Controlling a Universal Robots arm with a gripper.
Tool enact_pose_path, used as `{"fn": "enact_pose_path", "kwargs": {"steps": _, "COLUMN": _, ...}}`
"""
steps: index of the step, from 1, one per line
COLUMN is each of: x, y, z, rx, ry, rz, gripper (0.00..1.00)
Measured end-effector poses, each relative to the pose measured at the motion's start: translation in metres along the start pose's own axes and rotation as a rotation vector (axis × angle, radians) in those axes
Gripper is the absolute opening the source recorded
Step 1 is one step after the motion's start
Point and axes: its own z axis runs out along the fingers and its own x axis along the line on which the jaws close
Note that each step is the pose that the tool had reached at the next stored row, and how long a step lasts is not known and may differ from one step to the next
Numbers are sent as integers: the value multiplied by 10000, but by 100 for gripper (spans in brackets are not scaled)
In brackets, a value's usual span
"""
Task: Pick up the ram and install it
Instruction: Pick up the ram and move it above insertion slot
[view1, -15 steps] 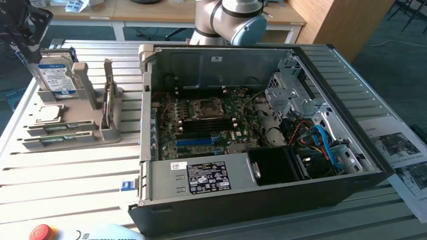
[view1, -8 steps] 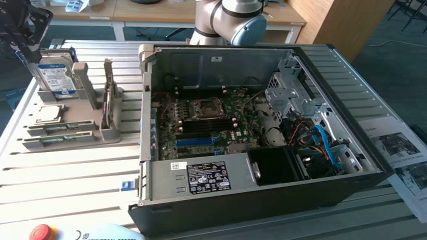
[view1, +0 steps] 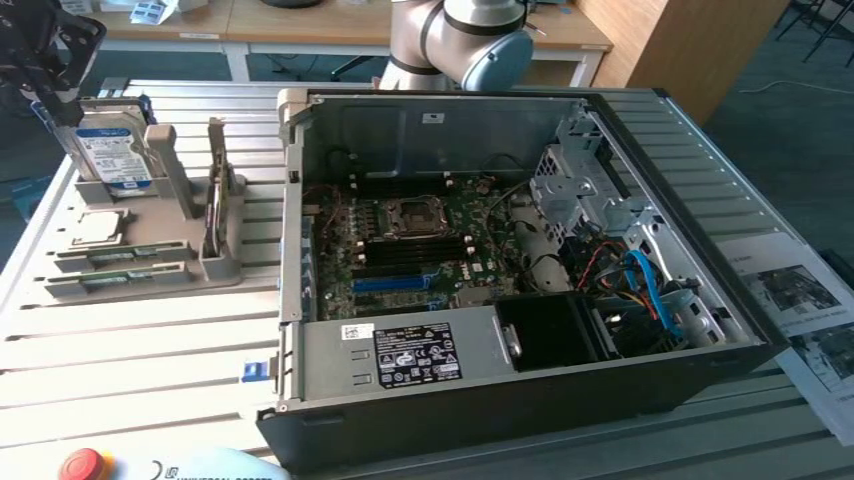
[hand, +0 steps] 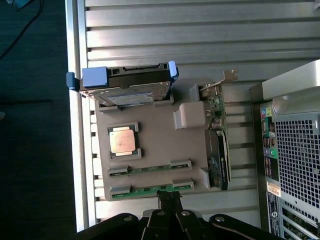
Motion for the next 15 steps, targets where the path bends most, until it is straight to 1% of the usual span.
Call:
{"fn": "enact_pose_path", "kwargs": {"steps": 3, "x": 0, "y": 0, "z": 0, "rx": 0, "ry": 3, "rz": -67, "gripper": 10}}
{"fn": "enact_pose_path", "kwargs": {"steps": 9, "x": 0, "y": 0, "z": 1, "rx": -10, "ry": 29, "rz": -615, "gripper": 10}}
{"fn": "enact_pose_path", "kwargs": {"steps": 13, "x": 0, "y": -1, "z": 4, "rx": 9, "ry": 61, "rz": -961, "gripper": 10}}
{"fn": "enact_pose_path", "kwargs": {"steps": 15, "x": -1, "y": -2, "z": 5, "rx": 32, "ry": 76, "rz": -1142, "gripper": 10}}
